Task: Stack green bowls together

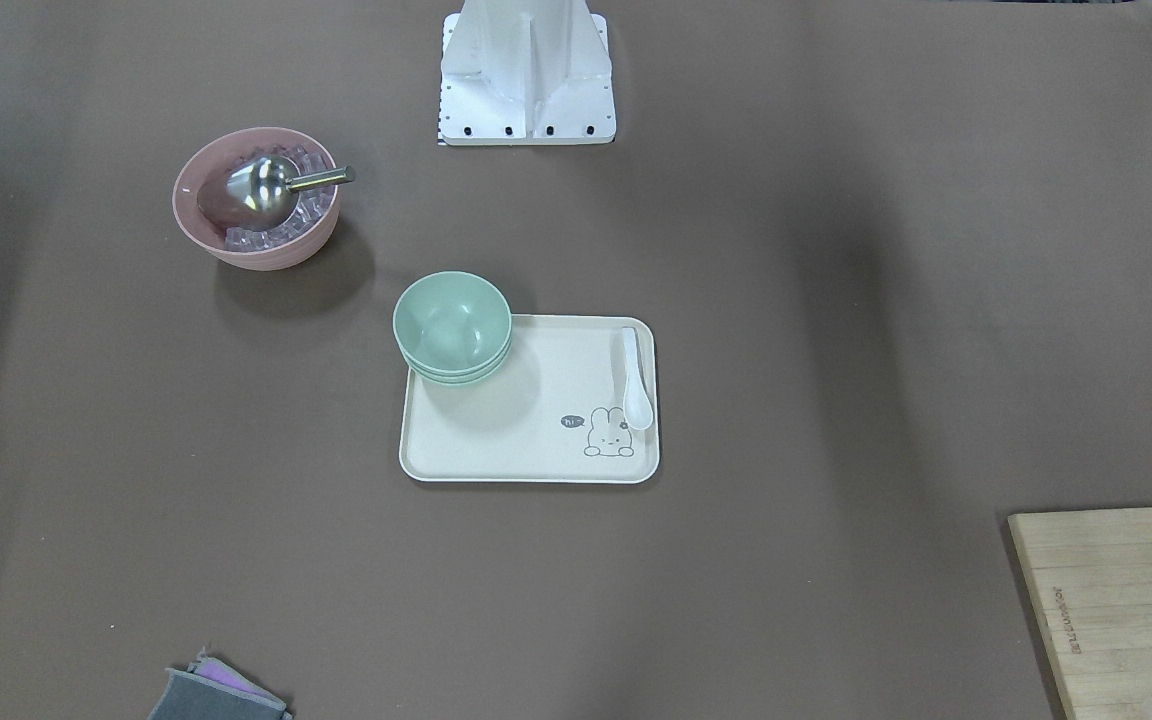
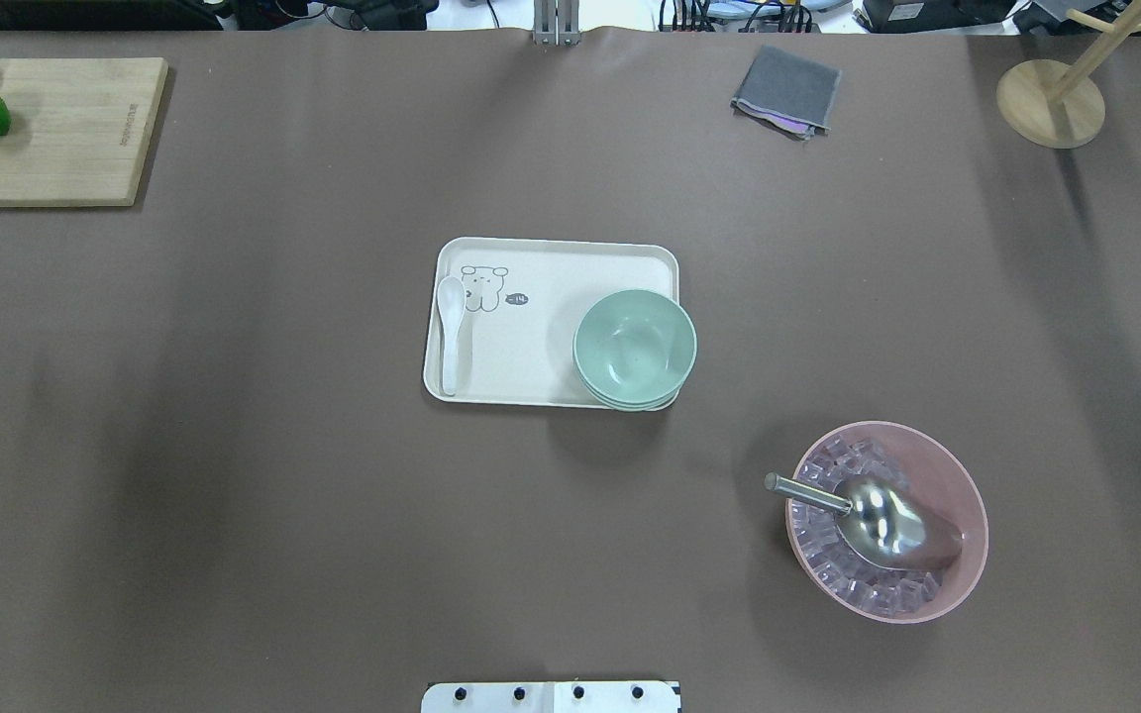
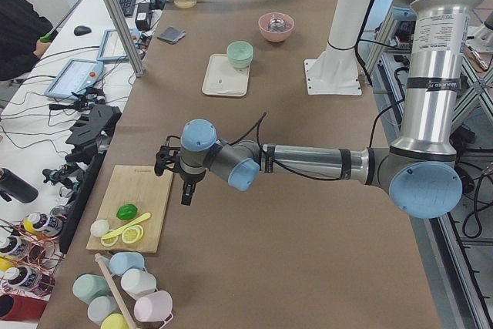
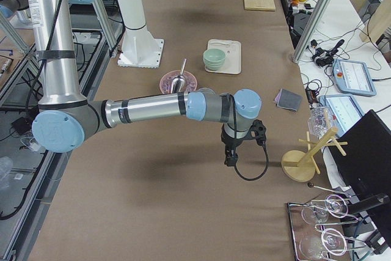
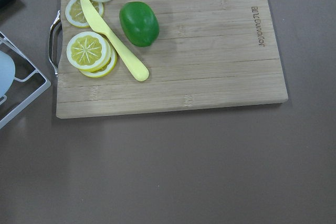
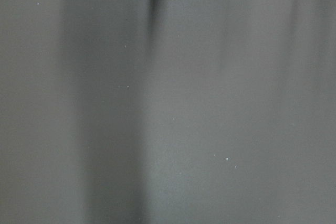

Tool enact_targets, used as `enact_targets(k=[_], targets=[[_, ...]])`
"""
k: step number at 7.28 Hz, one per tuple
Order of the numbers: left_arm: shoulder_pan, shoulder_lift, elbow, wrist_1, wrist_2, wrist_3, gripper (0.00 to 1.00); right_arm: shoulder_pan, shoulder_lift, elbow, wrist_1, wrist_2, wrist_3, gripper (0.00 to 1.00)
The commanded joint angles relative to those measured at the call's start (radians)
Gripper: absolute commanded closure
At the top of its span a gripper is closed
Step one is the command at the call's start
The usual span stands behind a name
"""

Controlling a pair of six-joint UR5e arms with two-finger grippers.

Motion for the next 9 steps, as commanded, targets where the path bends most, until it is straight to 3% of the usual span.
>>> enact_targets(k=[1,6,9], targets=[[-0.001,0.004,0.026,-0.008,-0.001,0.009,0.02,-0.015,0.004,0.021,-0.008,-0.017,-0.006,0.0],[-0.002,0.01,0.029,-0.005,0.013,0.012,0.02,-0.012,-0.049,-0.041,0.128,-0.035,0.006,0.0],[-0.024,0.004,0.02,0.101,-0.001,0.041,0.02,-0.01,-0.046,-0.039,0.148,-0.035,0.006,0.0]])
